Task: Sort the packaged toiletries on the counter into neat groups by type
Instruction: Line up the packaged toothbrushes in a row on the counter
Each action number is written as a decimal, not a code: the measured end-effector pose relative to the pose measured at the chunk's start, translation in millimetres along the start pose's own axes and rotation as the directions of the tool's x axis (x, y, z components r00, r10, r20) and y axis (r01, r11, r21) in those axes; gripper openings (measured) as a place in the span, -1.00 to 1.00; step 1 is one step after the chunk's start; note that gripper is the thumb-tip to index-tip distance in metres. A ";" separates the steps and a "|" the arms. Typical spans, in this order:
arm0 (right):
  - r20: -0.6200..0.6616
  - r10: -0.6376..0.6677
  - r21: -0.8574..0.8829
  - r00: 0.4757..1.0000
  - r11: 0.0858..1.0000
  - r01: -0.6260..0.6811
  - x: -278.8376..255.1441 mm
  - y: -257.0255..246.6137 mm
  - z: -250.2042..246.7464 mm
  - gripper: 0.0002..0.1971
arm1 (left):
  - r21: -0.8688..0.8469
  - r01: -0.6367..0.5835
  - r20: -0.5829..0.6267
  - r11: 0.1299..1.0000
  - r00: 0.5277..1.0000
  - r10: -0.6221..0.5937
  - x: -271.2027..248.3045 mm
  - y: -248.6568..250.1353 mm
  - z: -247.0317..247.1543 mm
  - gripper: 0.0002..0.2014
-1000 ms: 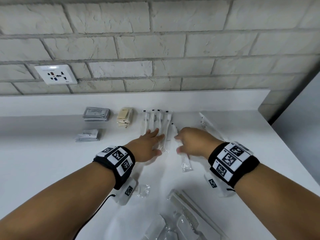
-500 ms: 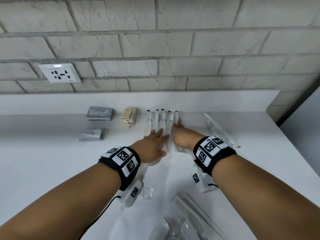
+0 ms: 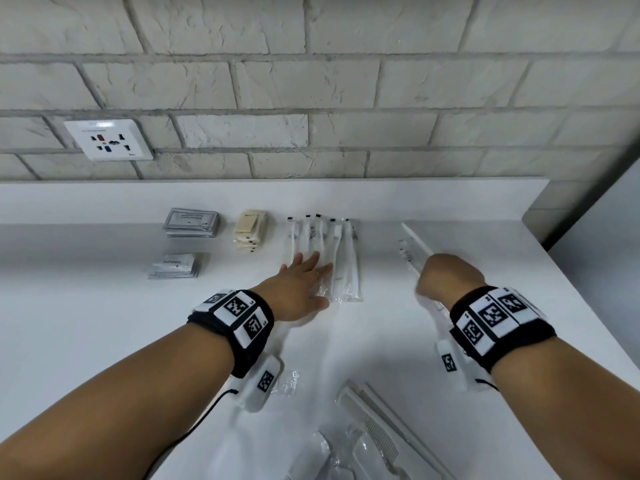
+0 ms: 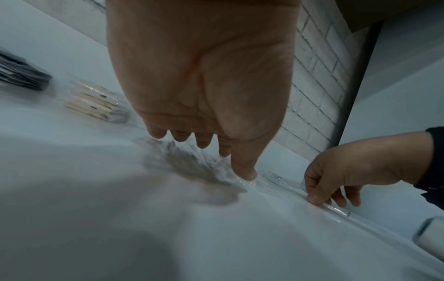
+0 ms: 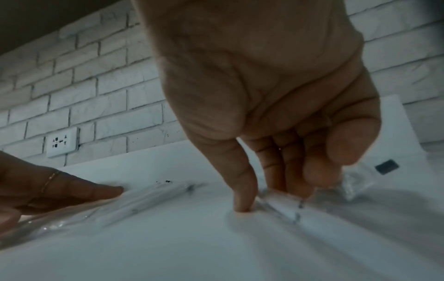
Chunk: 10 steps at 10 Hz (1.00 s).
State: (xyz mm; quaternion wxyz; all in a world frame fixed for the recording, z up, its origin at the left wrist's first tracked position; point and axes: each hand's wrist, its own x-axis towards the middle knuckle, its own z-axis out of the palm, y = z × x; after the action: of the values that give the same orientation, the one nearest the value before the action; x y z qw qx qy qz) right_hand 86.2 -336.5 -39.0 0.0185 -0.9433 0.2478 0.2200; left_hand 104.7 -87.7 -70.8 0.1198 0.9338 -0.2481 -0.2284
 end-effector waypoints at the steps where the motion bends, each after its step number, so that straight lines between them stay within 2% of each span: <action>1: -0.047 -0.061 0.041 0.997 0.997 0.063 2.8 -3.5 4.7 -0.77 | -0.004 0.014 0.010 1.000 1.000 -0.014 0.6 1.0 0.4 -0.28; 2: -0.069 -0.198 0.202 0.978 0.957 0.208 8.7 -12.7 6.7 -0.67 | 0.006 0.021 0.019 1.000 1.000 -0.021 0.5 2.8 0.2 -0.28; 3: -0.036 -0.291 0.415 0.956 0.866 0.279 11.1 -20.5 2.0 -0.67 | 0.007 0.024 0.024 1.000 0.999 -0.024 -0.5 4.6 -1.9 -0.29; 4: -0.048 -0.288 0.435 0.956 0.856 0.280 8.0 -22.3 3.6 -0.68 | 0.023 0.023 0.029 0.999 0.999 -0.024 -2.3 6.7 -2.6 -0.29; 5: -0.142 -0.325 0.379 0.935 0.855 0.354 2.7 -27.6 9.2 -0.66 | 0.030 0.017 0.035 0.999 0.999 -0.018 -2.9 8.5 -4.0 -0.29; 6: -0.114 -0.407 0.311 0.906 0.852 0.421 -6.2 -37.5 16.1 -0.50 | 0.030 0.017 0.032 0.999 0.999 -0.018 -3.6 6.1 -4.9 -0.30; 8: -0.139 -0.420 0.119 0.897 0.892 0.437 22.4 -57.3 17.3 -0.68 | 0.021 0.017 0.033 1.000 0.999 -0.018 -1.7 5.8 -3.0 -0.30; 9: -0.119 -0.455 0.064 0.883 0.883 0.464 34.0 -61.3 16.8 -0.63 | 0.019 0.016 0.029 1.000 0.999 -0.016 -1.4 4.6 -2.4 -0.30; 10: -0.105 -0.460 0.089 0.882 0.879 0.469 40.2 -56.2 16.8 -0.57 | 0.018 0.014 0.023 1.000 1.000 -0.015 -1.1 3.4 -2.3 -0.30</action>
State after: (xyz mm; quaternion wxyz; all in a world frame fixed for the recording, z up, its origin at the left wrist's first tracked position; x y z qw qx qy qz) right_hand 137.4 -303.3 -75.3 0.1136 -0.9807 0.0267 0.1568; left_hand 103.6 -89.8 -67.2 0.1068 0.9339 -0.2448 -0.2377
